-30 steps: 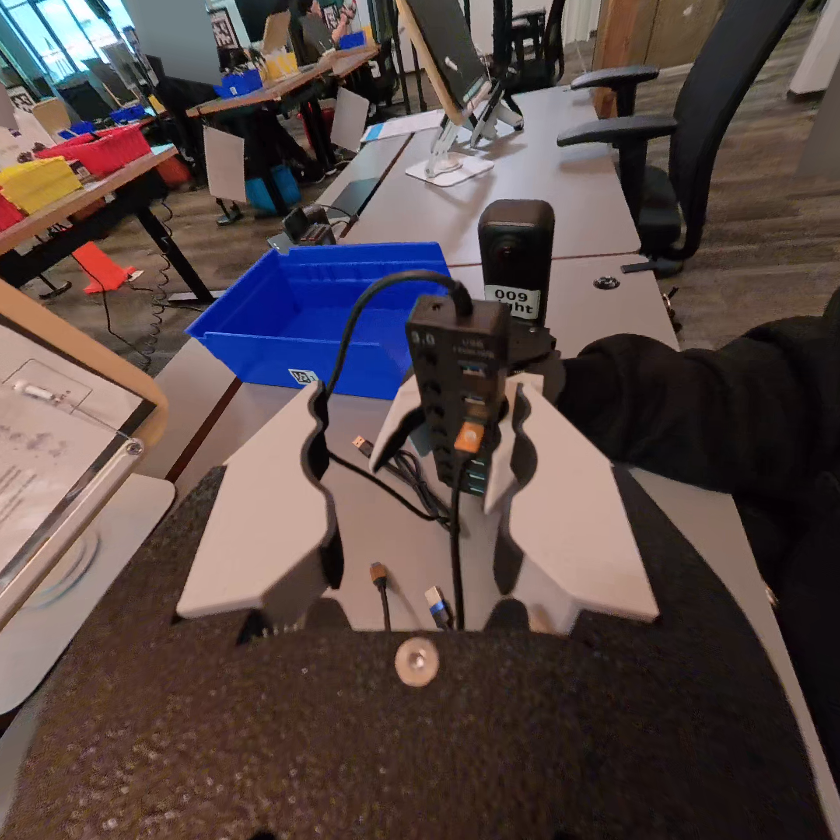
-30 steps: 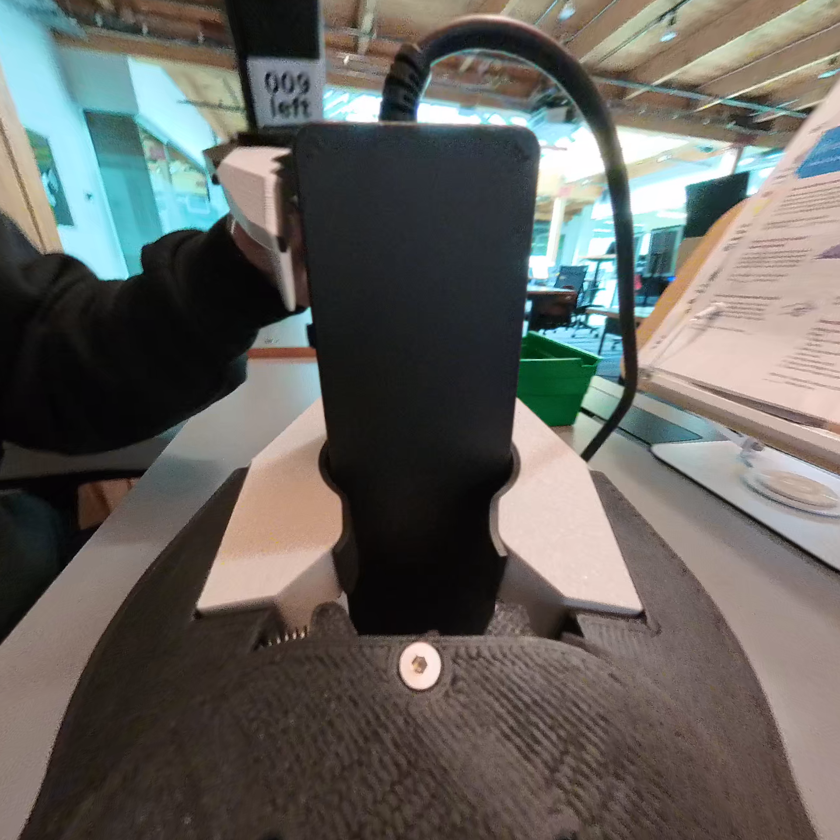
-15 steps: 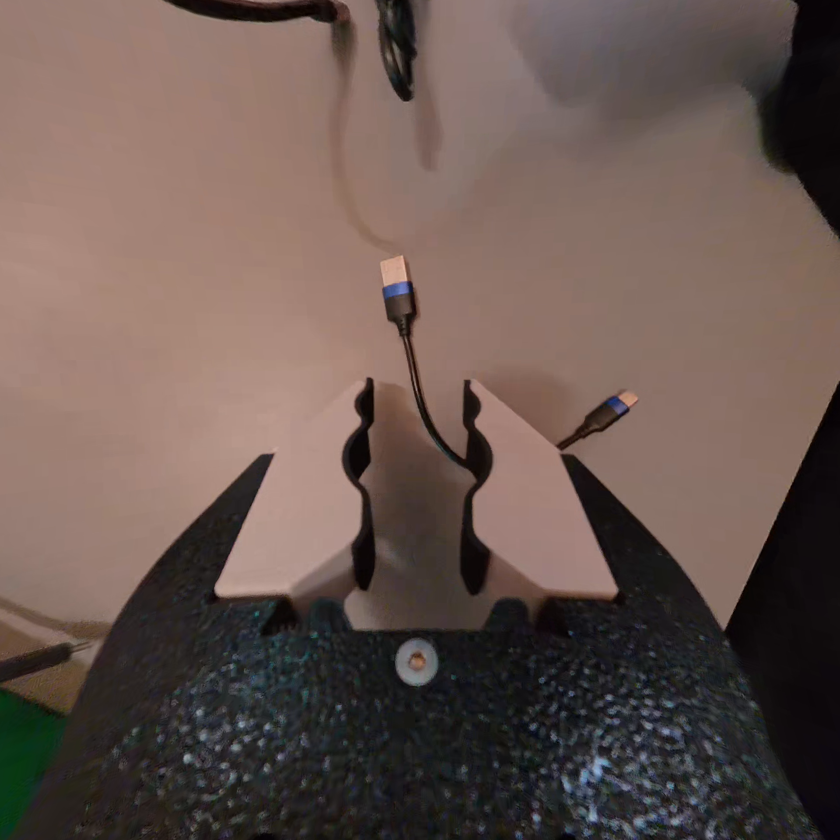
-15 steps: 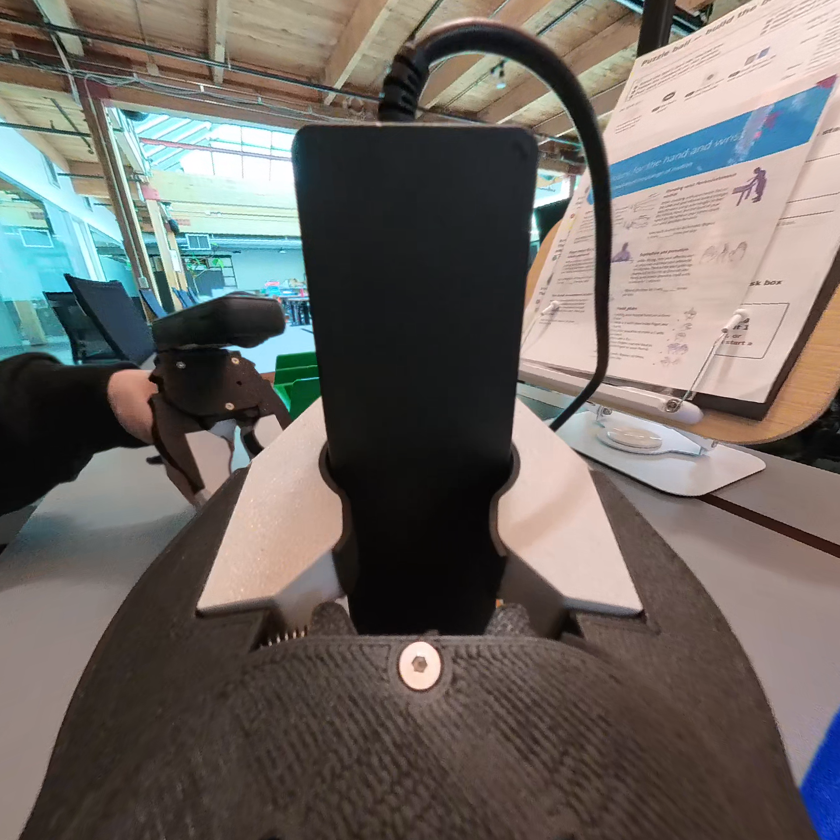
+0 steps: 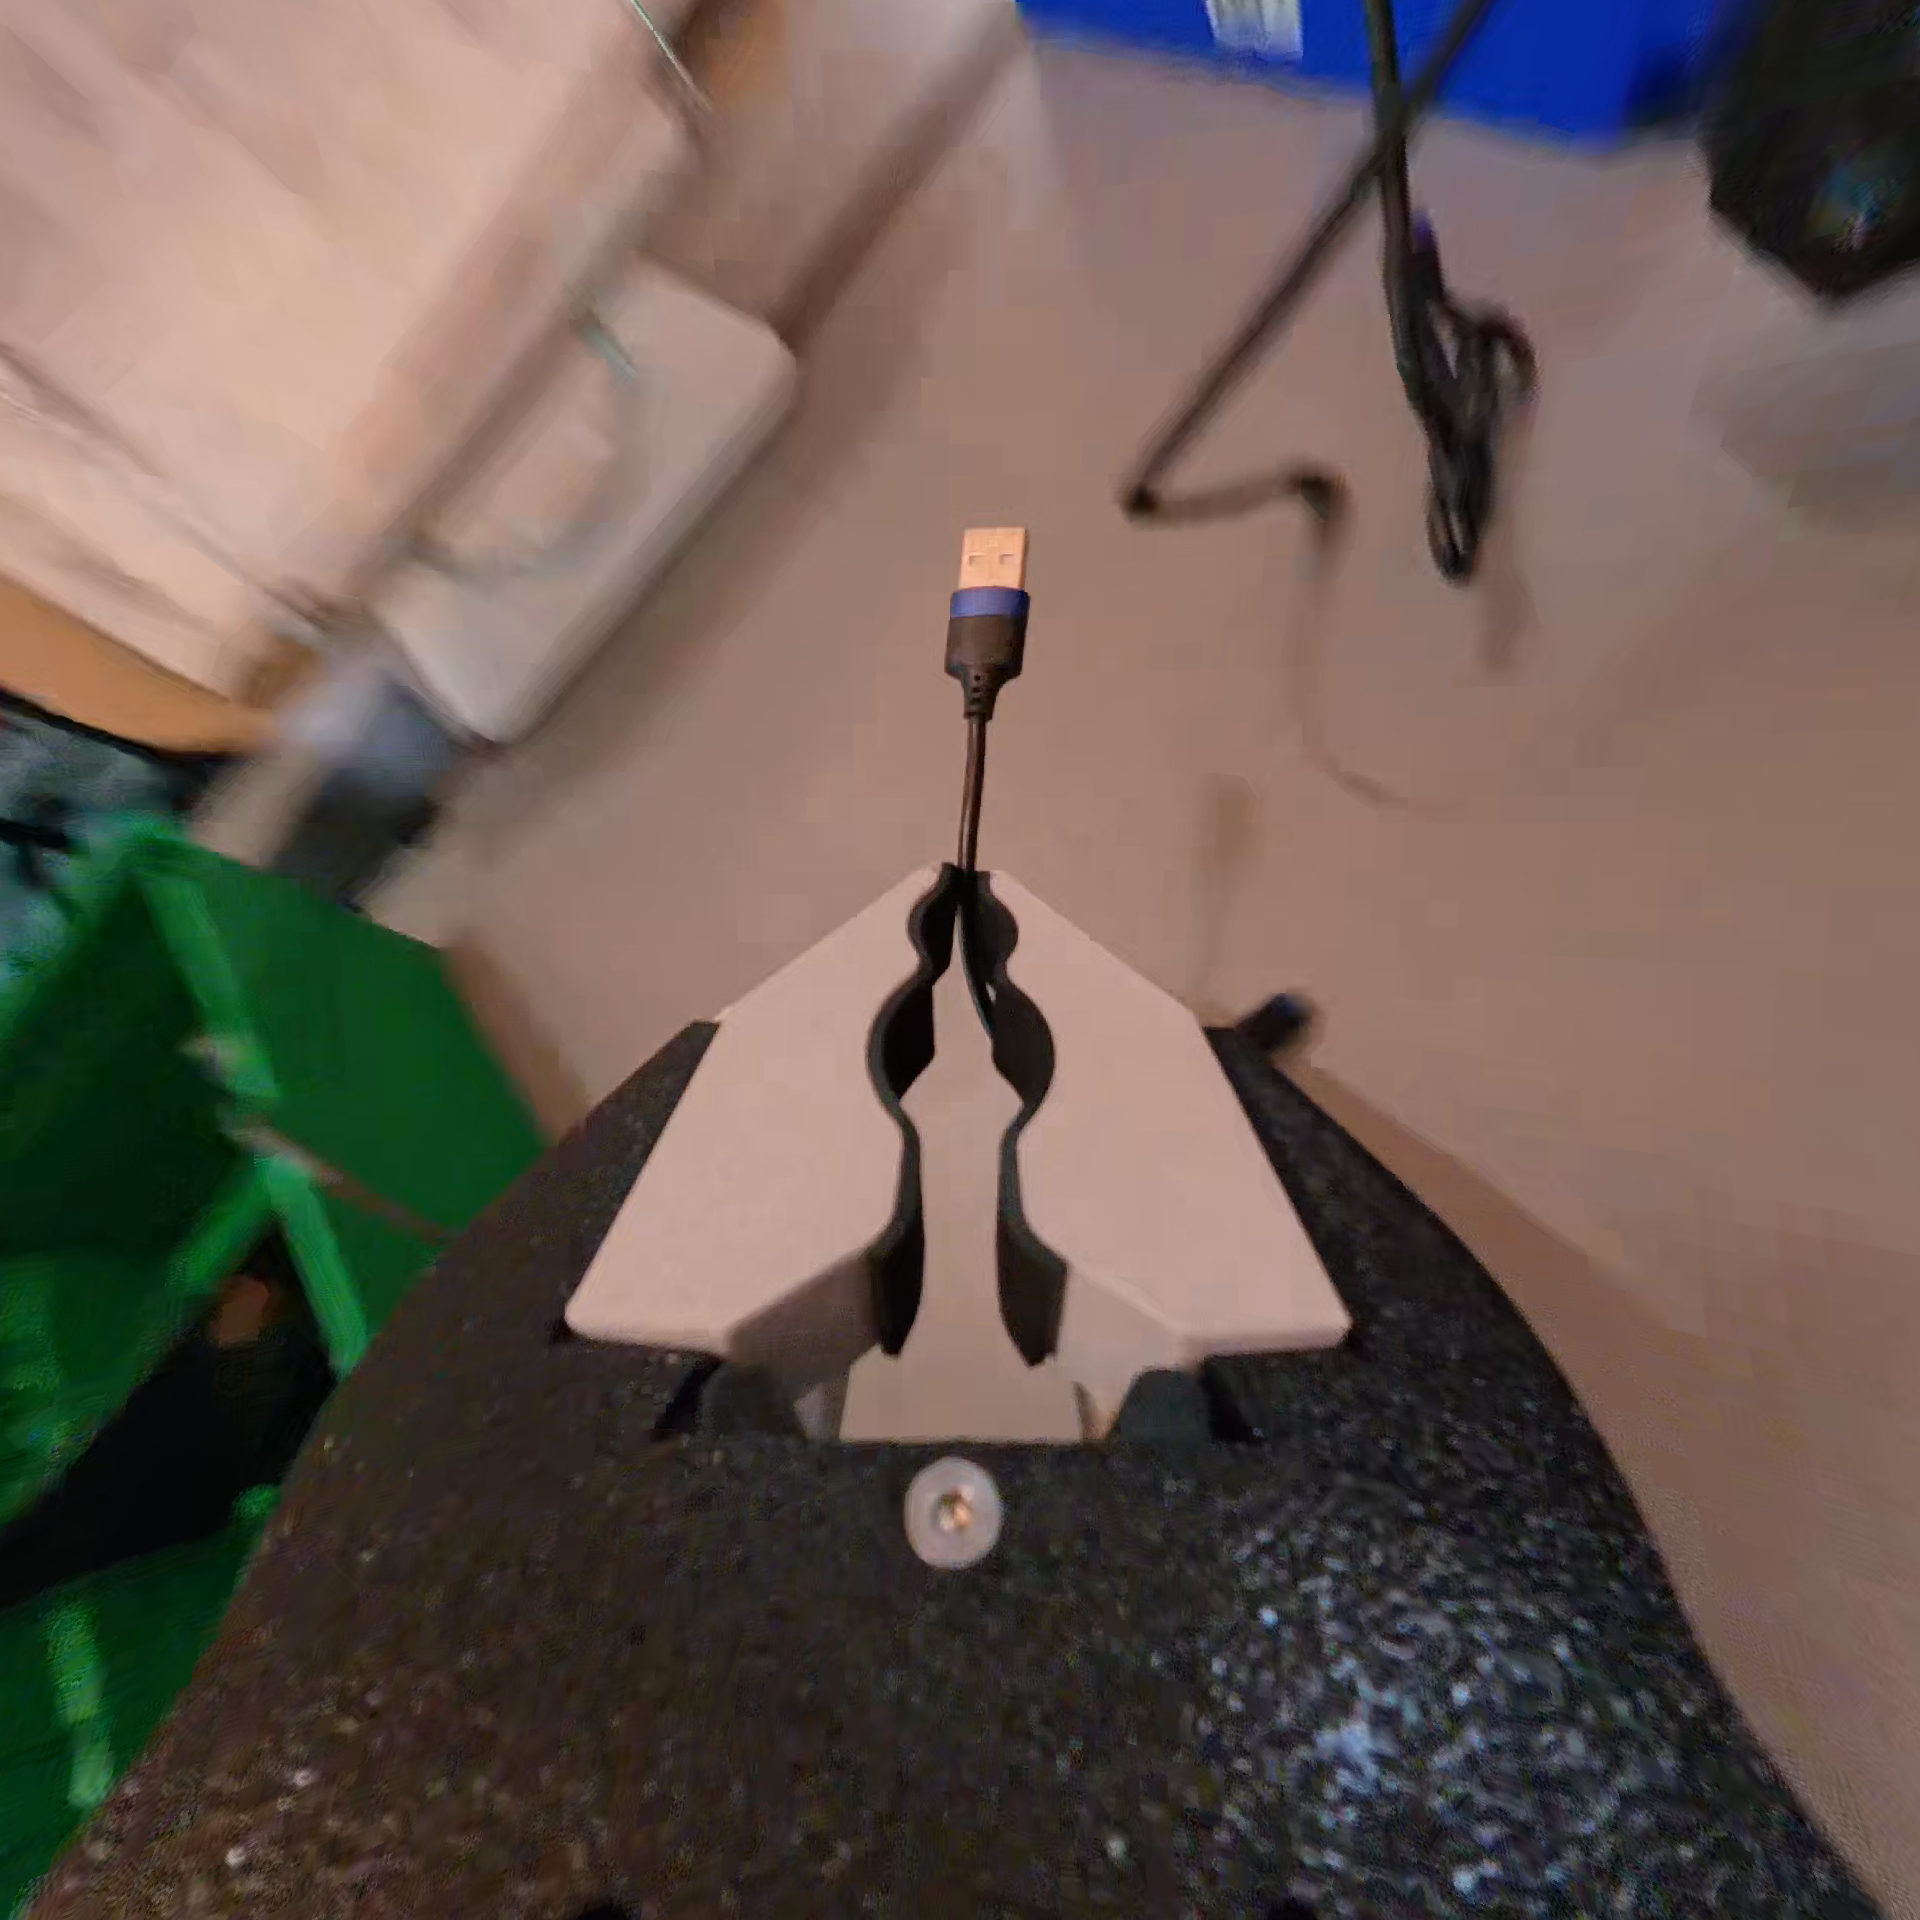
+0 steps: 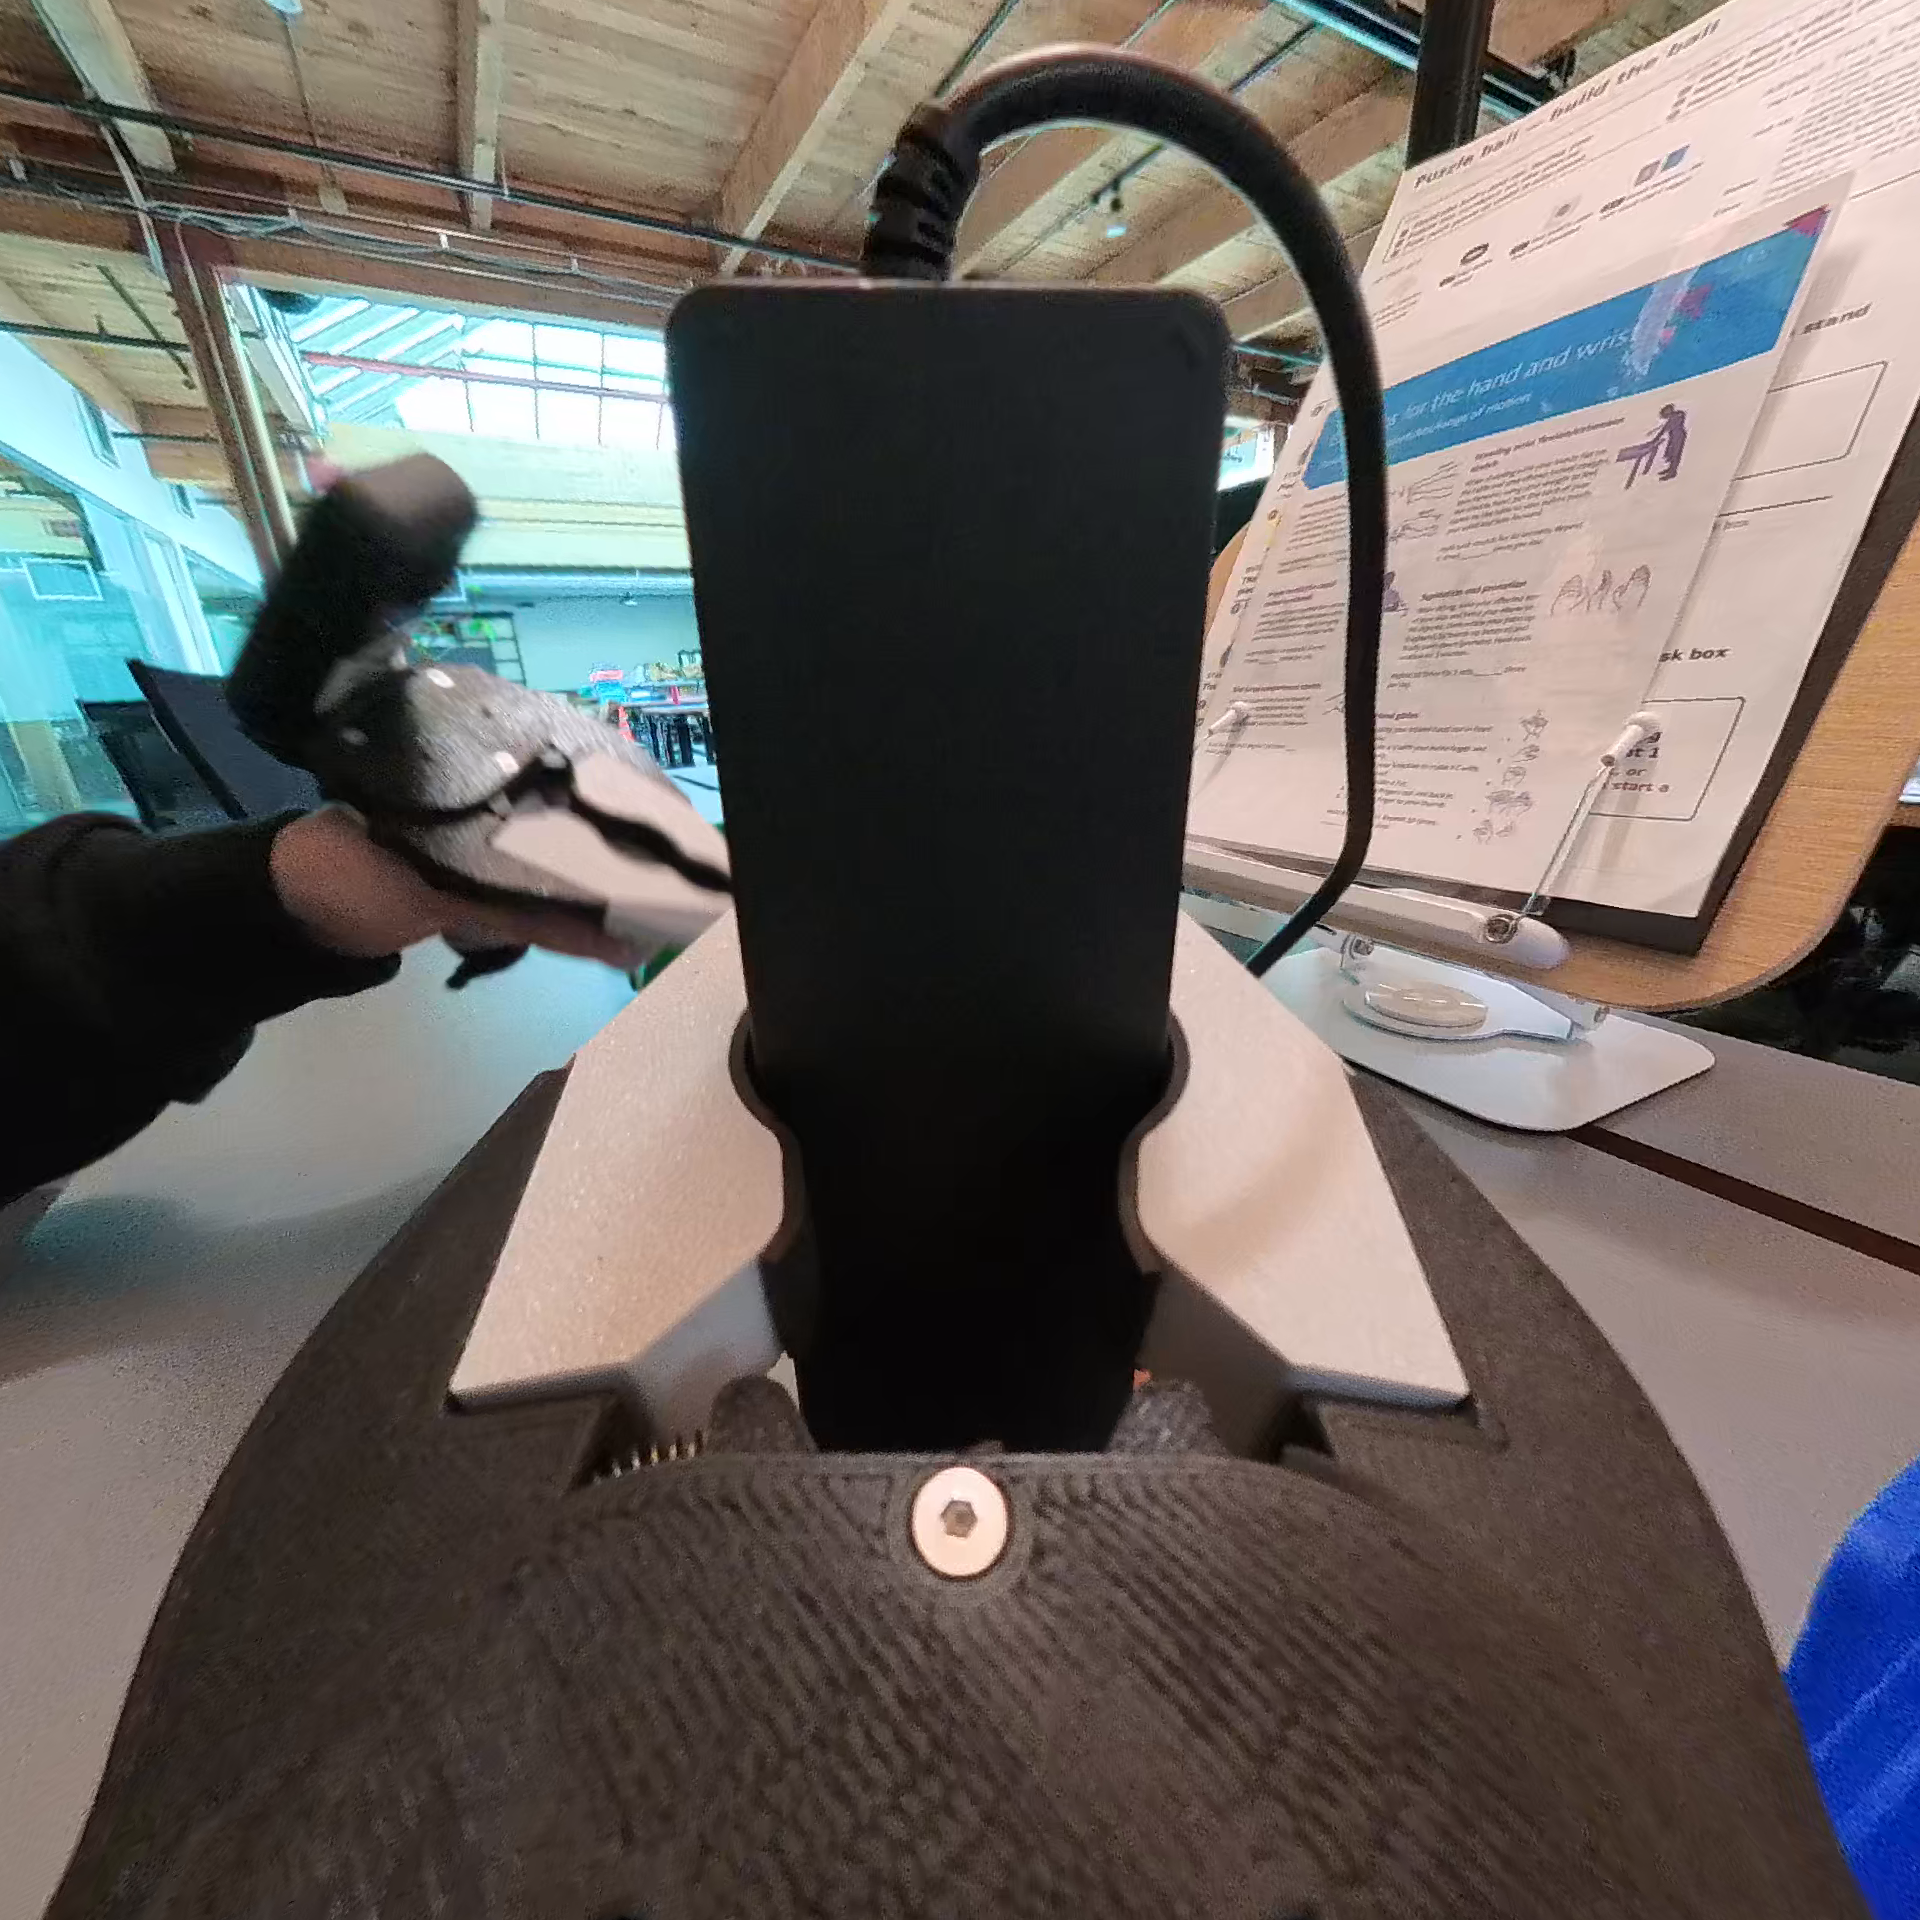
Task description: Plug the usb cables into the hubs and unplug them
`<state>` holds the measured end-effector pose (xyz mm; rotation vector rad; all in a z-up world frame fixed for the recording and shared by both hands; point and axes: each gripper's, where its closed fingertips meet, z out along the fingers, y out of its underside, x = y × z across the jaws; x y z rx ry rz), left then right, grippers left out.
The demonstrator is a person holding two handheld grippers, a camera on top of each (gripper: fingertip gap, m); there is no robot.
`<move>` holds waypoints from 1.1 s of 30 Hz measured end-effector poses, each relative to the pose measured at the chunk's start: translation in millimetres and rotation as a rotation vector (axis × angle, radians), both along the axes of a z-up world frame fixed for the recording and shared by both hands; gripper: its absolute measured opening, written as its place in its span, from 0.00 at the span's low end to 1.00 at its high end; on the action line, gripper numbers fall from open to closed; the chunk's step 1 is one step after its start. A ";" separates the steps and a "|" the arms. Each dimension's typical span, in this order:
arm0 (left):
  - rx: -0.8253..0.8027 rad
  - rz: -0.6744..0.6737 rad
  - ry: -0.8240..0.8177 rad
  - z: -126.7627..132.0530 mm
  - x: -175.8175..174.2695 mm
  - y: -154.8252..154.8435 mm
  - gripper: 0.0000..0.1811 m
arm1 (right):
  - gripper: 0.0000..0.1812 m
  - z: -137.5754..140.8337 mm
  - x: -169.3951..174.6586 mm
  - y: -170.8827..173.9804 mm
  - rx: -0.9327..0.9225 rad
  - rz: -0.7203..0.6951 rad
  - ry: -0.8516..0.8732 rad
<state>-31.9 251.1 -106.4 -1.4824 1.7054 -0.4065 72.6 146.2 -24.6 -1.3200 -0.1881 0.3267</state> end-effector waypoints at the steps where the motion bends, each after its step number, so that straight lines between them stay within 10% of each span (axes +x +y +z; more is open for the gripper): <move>1: 0.079 -0.004 -0.092 25.7 2.9 4.3 0.00 | 0.36 0.3 1.0 -0.3 0.001 0.001 0.006; 4: 0.337 -0.153 -0.189 63.4 6.4 -13.2 0.00 | 0.35 2.7 4.8 -2.0 0.012 -0.009 0.019; 12: 0.567 -0.505 0.003 -26.2 -8.8 -78.7 0.00 | 0.36 5.4 12.1 -5.7 0.035 -0.019 0.049; 22: 1.122 -0.169 -0.242 54.1 -17.2 -29.1 0.00 | 0.36 4.9 9.0 -5.4 0.034 -0.008 0.036; 33: 0.594 -0.557 -0.076 -50.0 -44.2 -116.3 0.07 | 0.36 3.4 4.7 -4.6 0.028 0.010 0.025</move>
